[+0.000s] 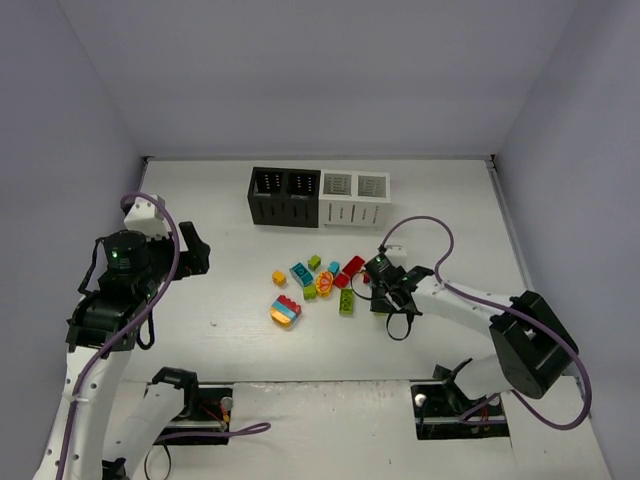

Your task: Sort the legos into containers by color

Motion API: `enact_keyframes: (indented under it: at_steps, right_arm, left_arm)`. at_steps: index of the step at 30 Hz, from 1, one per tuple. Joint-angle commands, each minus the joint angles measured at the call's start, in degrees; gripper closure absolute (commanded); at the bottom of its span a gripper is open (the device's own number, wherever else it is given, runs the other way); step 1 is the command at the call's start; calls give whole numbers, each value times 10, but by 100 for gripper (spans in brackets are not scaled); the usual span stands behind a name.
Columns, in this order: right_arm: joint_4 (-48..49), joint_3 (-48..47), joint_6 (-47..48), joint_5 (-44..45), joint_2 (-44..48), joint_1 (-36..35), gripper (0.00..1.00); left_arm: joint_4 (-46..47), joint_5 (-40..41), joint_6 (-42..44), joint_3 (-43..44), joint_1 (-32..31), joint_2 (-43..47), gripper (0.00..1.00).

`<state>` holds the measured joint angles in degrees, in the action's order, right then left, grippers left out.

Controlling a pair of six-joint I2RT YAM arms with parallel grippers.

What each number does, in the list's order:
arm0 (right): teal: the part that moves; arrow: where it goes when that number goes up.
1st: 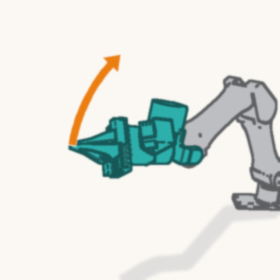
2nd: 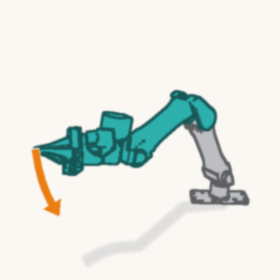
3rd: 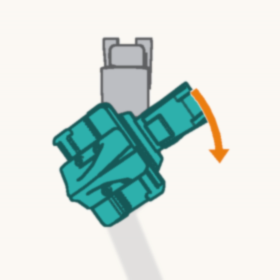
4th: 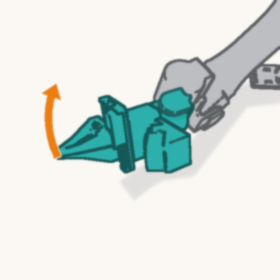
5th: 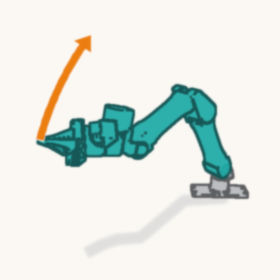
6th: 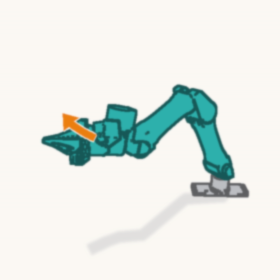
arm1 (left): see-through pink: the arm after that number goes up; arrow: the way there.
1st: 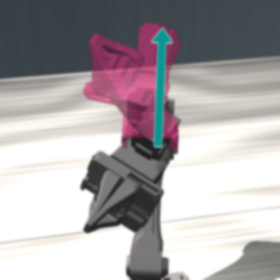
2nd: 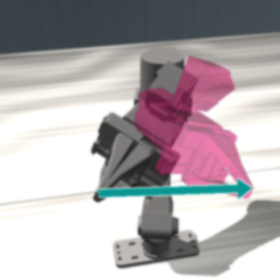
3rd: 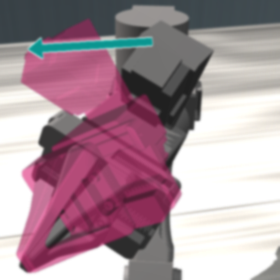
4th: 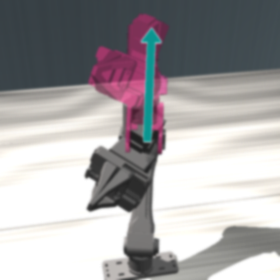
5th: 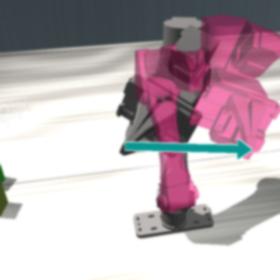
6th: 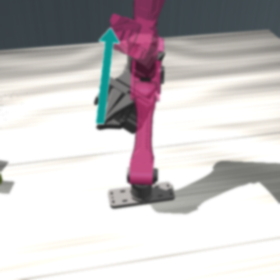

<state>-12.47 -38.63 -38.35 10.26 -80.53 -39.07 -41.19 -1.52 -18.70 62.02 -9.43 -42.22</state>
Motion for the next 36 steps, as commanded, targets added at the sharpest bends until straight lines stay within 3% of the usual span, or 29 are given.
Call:
enact_keyframes:
  at_steps: [1,5,8,13,18,22,30,33,34,36]
  right_arm:
    - [6,-22,11,23,36,-3,100]
    - [-4,-91,55,43,109,-2,100]
    - [-3,-184,113,77,94,7,100]
    - [23,-335,201,94,-24,60,100]
    - [67,-424,229,76,-114,124,100]
    - [82,-497,256,78,-204,131,100]
    - [98,-594,267,73,-299,139,96]
    - [99,-602,265,76,-314,139,77]
    - [99,-602,265,76,-316,139,62]
    - [99,-597,265,75,-316,139,52]
  left_arm:
    - [23,-1,0,2,-5,-4,13]
    - [25,-1,2,-3,-5,-6,13]
    - [29,-4,5,-8,-5,-8,13]
    - [32,-13,7,-18,-5,-11,13]
    - [32,-20,3,-34,-10,-10,13]
    - [42,-16,-5,-60,-23,2,13]
    - [39,10,-12,-89,-46,21,13]
    - [49,5,-14,-99,-47,22,13]
    - [52,5,-15,-101,-47,21,13]
    - [53,6,-19,-101,-47,19,13]
